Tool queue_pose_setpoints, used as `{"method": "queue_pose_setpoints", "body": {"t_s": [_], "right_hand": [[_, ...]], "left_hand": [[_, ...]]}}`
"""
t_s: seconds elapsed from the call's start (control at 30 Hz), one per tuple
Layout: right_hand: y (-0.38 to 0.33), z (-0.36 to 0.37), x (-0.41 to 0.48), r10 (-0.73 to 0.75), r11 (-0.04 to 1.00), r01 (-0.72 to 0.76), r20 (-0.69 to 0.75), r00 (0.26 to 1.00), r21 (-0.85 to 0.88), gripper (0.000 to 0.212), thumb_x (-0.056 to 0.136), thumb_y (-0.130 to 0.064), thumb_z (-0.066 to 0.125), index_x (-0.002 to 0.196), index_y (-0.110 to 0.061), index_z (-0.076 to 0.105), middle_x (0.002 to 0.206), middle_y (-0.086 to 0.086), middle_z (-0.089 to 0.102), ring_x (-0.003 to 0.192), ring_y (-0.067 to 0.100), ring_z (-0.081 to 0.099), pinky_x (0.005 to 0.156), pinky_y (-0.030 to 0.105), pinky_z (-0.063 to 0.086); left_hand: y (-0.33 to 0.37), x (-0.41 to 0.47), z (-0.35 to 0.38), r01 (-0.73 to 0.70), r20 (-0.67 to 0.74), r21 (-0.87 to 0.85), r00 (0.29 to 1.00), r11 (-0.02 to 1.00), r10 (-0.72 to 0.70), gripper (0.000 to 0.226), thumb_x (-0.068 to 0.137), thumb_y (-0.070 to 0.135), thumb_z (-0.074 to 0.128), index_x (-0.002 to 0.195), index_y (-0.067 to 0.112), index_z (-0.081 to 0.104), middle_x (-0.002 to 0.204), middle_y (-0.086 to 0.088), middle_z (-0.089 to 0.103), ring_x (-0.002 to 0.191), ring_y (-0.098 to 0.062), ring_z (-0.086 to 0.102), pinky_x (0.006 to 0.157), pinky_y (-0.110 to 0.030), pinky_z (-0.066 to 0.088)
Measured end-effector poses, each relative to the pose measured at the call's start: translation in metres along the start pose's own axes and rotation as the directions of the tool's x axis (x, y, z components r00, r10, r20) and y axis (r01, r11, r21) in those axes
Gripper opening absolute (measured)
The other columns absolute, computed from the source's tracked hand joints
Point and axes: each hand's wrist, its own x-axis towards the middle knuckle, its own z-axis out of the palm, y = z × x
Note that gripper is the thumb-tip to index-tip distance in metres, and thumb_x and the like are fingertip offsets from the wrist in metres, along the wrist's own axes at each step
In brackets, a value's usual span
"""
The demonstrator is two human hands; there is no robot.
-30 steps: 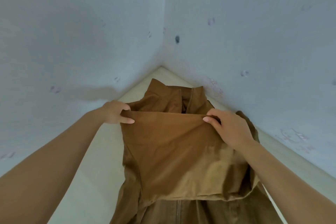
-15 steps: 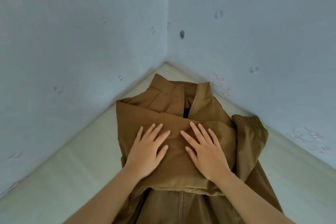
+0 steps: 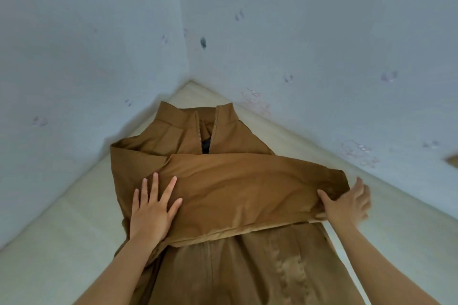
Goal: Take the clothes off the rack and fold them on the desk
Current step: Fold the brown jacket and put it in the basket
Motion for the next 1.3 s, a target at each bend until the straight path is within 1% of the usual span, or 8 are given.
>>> {"method": "queue_pose_setpoints", "body": {"t_s": [0.13, 0.33, 0.57, 0.67, 0.77, 0.93, 1.03, 1.3], "right_hand": [[0.016, -0.005, -0.008, 0.477, 0.757, -0.512, 0.191, 0.858, 0.405, 0.114, 0.06, -0.049, 0.087, 0.145, -0.004, 0.028, 0.145, 0.02, 0.035, 0.131, 0.039, 0.038, 0.109, 0.05, 0.033], [0.018, -0.02, -0.019, 0.287, 0.114, -0.667, 0.618, 0.732, 0.736, 0.051, 0.088, -0.016, 0.069, 0.134, -0.006, 0.048, 0.131, 0.002, 0.05, 0.091, 0.01, 0.056, 0.059, 0.013, 0.05], [-0.038, -0.017, -0.042, 0.24, 0.274, -0.71, 0.669, 0.703, 0.648, 0.06, 0.085, -0.022, 0.073, 0.138, -0.013, 0.046, 0.136, 0.008, 0.051, 0.121, 0.03, 0.052, 0.101, 0.044, 0.045], [-0.071, -0.026, -0.047, 0.278, 0.572, -0.386, 0.271, 0.922, 0.724, 0.035, 0.095, -0.011, 0.051, 0.13, -0.006, 0.051, 0.12, 0.008, 0.057, 0.107, 0.027, 0.057, 0.087, 0.036, 0.048], [-0.106, -0.028, -0.081, -0.184, 0.79, 0.225, -0.128, 0.974, 0.571, 0.027, 0.098, -0.005, 0.038, 0.114, -0.001, 0.058, 0.102, 0.01, 0.061, 0.091, 0.021, 0.058, 0.08, 0.033, 0.046], [-0.094, 0.039, -0.128, -0.878, 0.273, 0.962, 0.409, 0.248, 0.002, 0.059, 0.098, -0.018, 0.044, 0.151, -0.035, 0.024, 0.158, -0.007, 0.024, 0.145, 0.014, 0.019, 0.12, 0.035, 0.009], [-0.069, 0.069, -0.134, -0.757, 0.203, 0.971, 0.608, 0.239, -0.129, 0.063, 0.1, -0.032, 0.039, 0.153, -0.039, 0.006, 0.162, -0.006, 0.003, 0.15, 0.017, 0.0, 0.118, 0.039, -0.006], [-0.055, 0.071, -0.104, -0.714, 0.169, 0.971, 0.658, 0.241, -0.171, 0.064, 0.1, -0.049, 0.033, 0.15, -0.045, -0.007, 0.161, -0.01, -0.013, 0.149, 0.015, -0.01, 0.118, 0.034, -0.005]], "left_hand": [[0.033, -0.014, -0.016, -0.081, -0.052, -0.077, 0.996, 0.994, 0.077, 0.077, 0.089, 0.07, 0.003, 0.151, 0.03, 0.026, 0.158, -0.006, 0.023, 0.146, -0.029, 0.02, 0.118, -0.049, 0.016], [0.069, -0.046, -0.011, -0.251, 0.012, -0.121, 0.967, 0.96, 0.254, 0.079, 0.078, 0.077, -0.018, 0.149, 0.046, 0.0, 0.16, 0.009, -0.007, 0.149, -0.019, -0.003, 0.12, -0.046, 0.003], [0.075, -0.048, -0.005, -0.197, 0.175, -0.103, 0.961, 0.975, 0.213, 0.091, 0.062, 0.089, -0.018, 0.145, 0.05, -0.019, 0.155, 0.01, -0.03, 0.146, -0.025, -0.021, 0.114, -0.056, -0.009], [0.064, -0.047, -0.018, -0.084, 0.173, -0.095, 0.98, 0.992, 0.1, 0.082, 0.076, 0.085, 0.005, 0.15, 0.048, -0.003, 0.161, 0.007, -0.014, 0.149, -0.022, -0.01, 0.115, -0.052, -0.01], [0.036, -0.044, -0.026, 0.099, 0.14, -0.119, 0.987, 0.988, -0.082, 0.063, 0.095, 0.064, 0.023, 0.152, 0.04, 0.012, 0.162, 0.003, 0.002, 0.149, -0.021, 0.002, 0.118, -0.049, -0.004], [0.008, -0.047, -0.042, 0.314, 0.25, -0.794, 0.949, 0.521, -0.192, 0.042, 0.104, 0.043, 0.027, 0.134, 0.028, 0.052, 0.15, 0.007, 0.036, 0.143, -0.018, 0.025, 0.119, -0.04, 0.008], [0.001, -0.035, -0.048, 0.424, 0.37, -0.892, 0.883, 0.156, -0.29, 0.048, 0.096, 0.061, 0.031, 0.128, 0.031, 0.052, 0.116, 0.011, 0.062, 0.123, -0.021, 0.05, 0.116, -0.044, 0.022], [-0.004, -0.02, -0.028, 0.285, 0.139, -0.588, 0.957, 0.757, -0.253, 0.032, 0.087, 0.043, 0.065, 0.115, 0.031, 0.055, 0.097, 0.013, 0.061, 0.107, -0.018, 0.057, 0.099, -0.042, 0.033]]}}
